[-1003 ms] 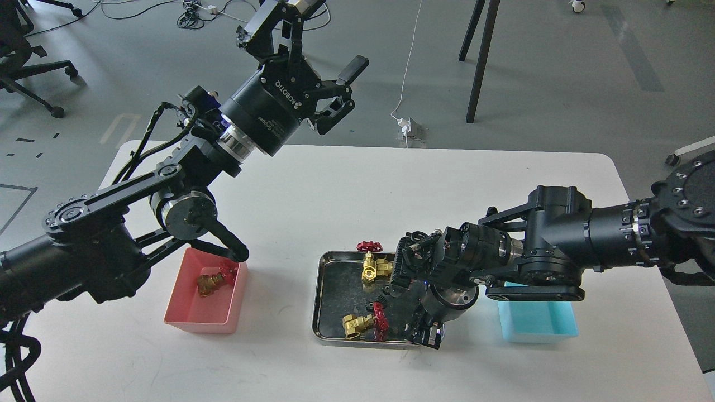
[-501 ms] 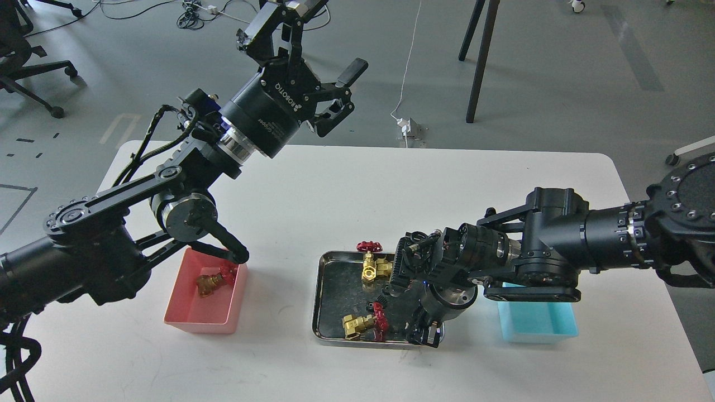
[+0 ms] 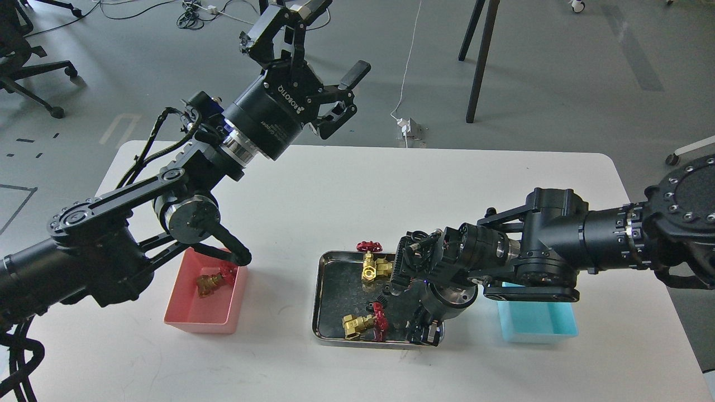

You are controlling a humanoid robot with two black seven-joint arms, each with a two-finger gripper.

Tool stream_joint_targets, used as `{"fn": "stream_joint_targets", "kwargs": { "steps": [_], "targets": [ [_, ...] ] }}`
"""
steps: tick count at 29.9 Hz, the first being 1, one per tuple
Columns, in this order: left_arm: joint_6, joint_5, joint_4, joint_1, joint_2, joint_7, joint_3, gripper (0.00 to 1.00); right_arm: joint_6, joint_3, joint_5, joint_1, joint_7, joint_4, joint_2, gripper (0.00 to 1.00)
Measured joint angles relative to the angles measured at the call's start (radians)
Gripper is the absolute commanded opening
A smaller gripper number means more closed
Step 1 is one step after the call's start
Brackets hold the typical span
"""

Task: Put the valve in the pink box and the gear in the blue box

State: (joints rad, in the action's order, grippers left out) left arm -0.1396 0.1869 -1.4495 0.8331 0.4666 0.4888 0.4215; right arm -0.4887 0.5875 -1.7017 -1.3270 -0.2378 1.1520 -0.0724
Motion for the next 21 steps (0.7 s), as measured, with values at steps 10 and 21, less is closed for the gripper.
{"fn": "stream_joint_targets", "kwargs": {
  "steps": [10, 21],
  "targets": [
    [0.0, 0.0, 0.002, -0.01, -0.002, 0.0, 0.0, 0.99, 0.0, -0.007, 0.005, -0.004, -0.004, 0.0, -0.003, 0.05],
    [0.0, 0.0, 0.002, -0.011, -0.017, 0.0, 0.0, 0.99, 0.0, -0.109, 0.061, -0.04, -0.006, 0.024, -0.112, 0.04]
  ]
}}
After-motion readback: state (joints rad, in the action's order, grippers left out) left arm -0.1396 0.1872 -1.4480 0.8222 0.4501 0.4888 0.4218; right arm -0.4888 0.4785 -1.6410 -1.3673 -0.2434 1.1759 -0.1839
